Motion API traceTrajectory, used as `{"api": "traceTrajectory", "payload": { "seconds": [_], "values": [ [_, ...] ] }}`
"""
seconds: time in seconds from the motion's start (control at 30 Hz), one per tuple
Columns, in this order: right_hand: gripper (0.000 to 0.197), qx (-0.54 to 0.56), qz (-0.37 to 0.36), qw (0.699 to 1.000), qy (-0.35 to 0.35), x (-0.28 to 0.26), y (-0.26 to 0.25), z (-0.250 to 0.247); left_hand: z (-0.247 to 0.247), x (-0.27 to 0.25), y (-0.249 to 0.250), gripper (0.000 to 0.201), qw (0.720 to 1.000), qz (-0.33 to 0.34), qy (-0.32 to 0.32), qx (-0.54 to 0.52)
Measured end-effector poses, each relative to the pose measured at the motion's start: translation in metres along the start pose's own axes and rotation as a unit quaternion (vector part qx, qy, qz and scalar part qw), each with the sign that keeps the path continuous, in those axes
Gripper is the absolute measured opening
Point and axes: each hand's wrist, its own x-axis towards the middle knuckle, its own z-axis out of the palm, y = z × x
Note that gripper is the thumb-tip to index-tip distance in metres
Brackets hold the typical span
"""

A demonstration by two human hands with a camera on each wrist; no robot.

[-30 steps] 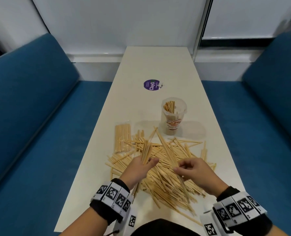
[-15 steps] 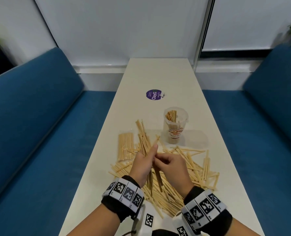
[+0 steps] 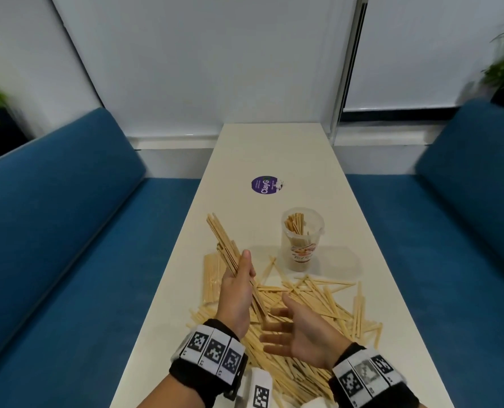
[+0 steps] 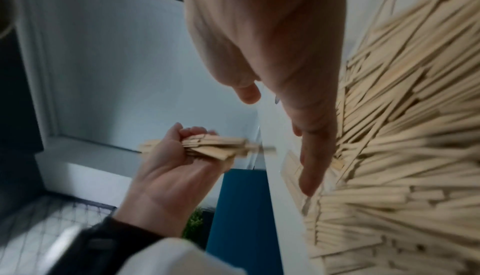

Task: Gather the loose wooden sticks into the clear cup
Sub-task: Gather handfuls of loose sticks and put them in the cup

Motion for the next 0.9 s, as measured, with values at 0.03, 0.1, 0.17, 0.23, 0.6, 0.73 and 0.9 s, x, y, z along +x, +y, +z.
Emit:
{"api": "traceTrajectory", "payload": {
  "seconds": [0.03, 0.1, 0.17, 0.23, 0.6, 0.73, 0.9],
  "values": [
    [0.042, 0.033, 0.011, 0.999, -0.012, 0.0, -0.001, 0.002, 0.001, 0.0, 0.0, 0.043, 1.0, 0.003, -0.007, -0.006],
    [0.039, 0.078, 0.014, 0.996, -0.029, -0.002, -0.005, 0.009, 0.004, -0.003, 0.002, 0.045, 1.0, 0.0, -0.024, -0.008],
    [0.037, 0.114, -0.005, 0.993, -0.033, -0.004, -0.009, 0.018, 0.009, -0.008, 0.003, 0.043, 0.999, 0.021, -0.037, 0.001],
    [0.039, 0.155, -0.035, 0.987, -0.032, -0.003, -0.013, 0.024, 0.015, -0.014, 0.004, 0.041, 0.997, 0.06, -0.044, 0.028],
    [0.057, -0.092, -0.212, 0.973, 0.015, 0.001, -0.019, 0.011, 0.007, -0.023, 0.0, 0.047, 0.984, 0.096, -0.088, 0.121],
    [0.066, -0.234, -0.278, 0.929, -0.069, -0.013, -0.042, 0.006, 0.005, -0.031, -0.005, 0.022, 0.962, 0.016, -0.237, 0.135],
    [0.023, -0.232, -0.253, 0.932, -0.115, -0.024, -0.047, 0.011, 0.006, -0.037, -0.01, 0.016, 0.918, -0.106, -0.357, 0.141]
  ]
}}
